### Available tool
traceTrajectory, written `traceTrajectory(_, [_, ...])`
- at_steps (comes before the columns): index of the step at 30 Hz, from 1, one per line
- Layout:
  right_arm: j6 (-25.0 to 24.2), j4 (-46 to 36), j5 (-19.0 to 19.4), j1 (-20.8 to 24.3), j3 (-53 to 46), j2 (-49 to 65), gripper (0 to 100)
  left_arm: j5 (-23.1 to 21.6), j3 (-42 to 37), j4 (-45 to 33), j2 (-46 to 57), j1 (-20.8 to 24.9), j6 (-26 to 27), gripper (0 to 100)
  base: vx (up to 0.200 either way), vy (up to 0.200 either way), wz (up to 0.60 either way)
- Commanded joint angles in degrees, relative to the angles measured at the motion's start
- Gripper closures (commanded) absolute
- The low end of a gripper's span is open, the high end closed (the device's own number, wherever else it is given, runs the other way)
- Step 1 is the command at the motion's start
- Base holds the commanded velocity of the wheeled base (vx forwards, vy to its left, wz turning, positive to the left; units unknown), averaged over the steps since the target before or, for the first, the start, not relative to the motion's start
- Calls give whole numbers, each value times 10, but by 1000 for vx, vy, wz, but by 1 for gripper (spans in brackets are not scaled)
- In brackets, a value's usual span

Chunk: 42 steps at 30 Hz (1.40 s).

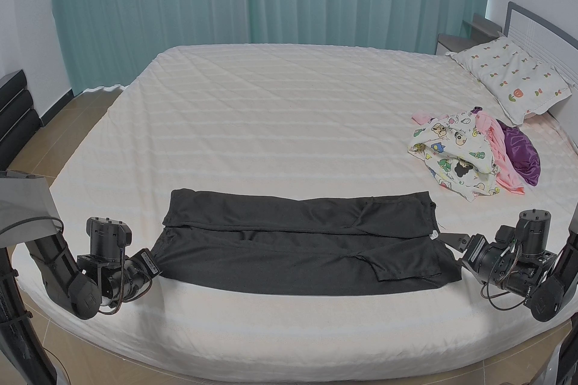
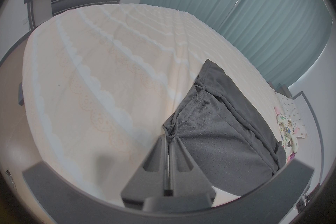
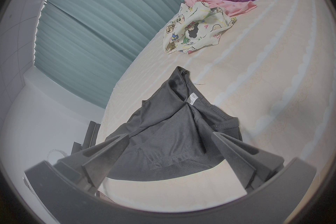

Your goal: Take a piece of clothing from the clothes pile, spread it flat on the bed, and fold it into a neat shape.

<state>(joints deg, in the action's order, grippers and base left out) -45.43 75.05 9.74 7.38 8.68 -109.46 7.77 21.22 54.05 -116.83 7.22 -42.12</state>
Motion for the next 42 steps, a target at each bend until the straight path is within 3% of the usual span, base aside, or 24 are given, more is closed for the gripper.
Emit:
traceTrajectory(1, [1,0,1,0,-1,-1,0,4,0,0,-1,1,0,100,0,0,0])
traceTrajectory(4, [1,0,1,0,-2,0,0,4,-1,0,-1,1,0,100,0,0,0])
traceTrajectory(5, [1,0,1,0,-2,0,0,4,-1,0,-1,1,0,0,0,0,0])
traceTrajectory(14, [1,0,0,-2,-2,7,0,-2,-1,4,37,-2,-3,0,0,0,0])
traceTrajectory(18, [3,0,-1,-2,-2,8,0,-39,22,-3,82,-21,7,0,0,0,0])
traceTrajectory(20, [3,0,-1,0,-2,8,0,-50,60,-32,93,-33,51,0,0,0,0])
traceTrajectory(24, [3,0,-1,0,-3,7,0,-63,139,-114,90,-33,72,0,0,0,0])
traceTrajectory(27, [3,0,-1,0,-5,5,0,-137,179,-149,90,-34,76,0,0,0,0])
traceTrajectory(29, [3,0,-1,-1,-6,5,0,-145,181,-150,90,-34,77,0,0,0,0])
traceTrajectory(30, [3,0,-1,-1,-6,4,0,-203,195,-153,84,-37,105,0,0,0,0])
traceTrajectory(31, [3,0,-1,0,-6,3,0,-211,197,-154,73,-40,125,0,0,0,0])
traceTrajectory(35, [3,0,0,0,-6,-3,0,-214,199,-153,28,-41,183,0,0,0,0])
traceTrajectory(42, [1,0,3,-3,-8,-7,0,-208,198,-150,16,-40,178,0,0,0,0])
